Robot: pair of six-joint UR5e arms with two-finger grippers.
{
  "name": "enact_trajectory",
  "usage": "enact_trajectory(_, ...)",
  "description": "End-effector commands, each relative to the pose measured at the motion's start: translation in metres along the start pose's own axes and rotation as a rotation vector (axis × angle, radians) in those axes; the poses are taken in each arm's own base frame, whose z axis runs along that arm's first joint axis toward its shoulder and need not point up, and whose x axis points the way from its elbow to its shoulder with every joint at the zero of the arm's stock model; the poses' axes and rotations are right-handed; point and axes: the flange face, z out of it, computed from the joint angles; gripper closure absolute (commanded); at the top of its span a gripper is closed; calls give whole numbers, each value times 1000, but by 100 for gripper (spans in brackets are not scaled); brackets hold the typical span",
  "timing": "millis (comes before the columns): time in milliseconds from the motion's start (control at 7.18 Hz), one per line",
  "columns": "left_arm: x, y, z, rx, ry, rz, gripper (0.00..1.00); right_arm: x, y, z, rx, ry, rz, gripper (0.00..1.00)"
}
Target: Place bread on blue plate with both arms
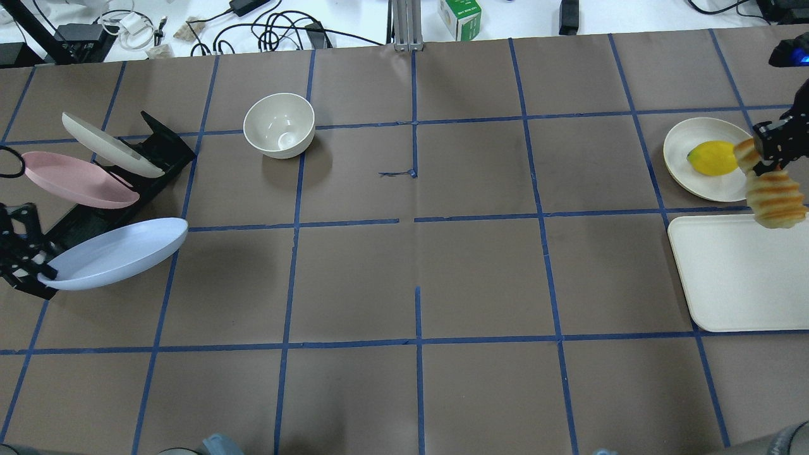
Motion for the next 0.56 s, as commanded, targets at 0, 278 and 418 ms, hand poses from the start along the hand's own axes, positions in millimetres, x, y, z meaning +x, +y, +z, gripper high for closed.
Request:
enact_trajectory(0,123,15,44,79,45,214,100,-54,-18,-25,9,17,41,100)
enact_trajectory(278,187,10,119,241,92,248,100,-134,-35,-25,47,-56,111,100)
enact_trajectory(418,227,26,169,334,171,253,100,-177,-42,-30,97,-42,134,100)
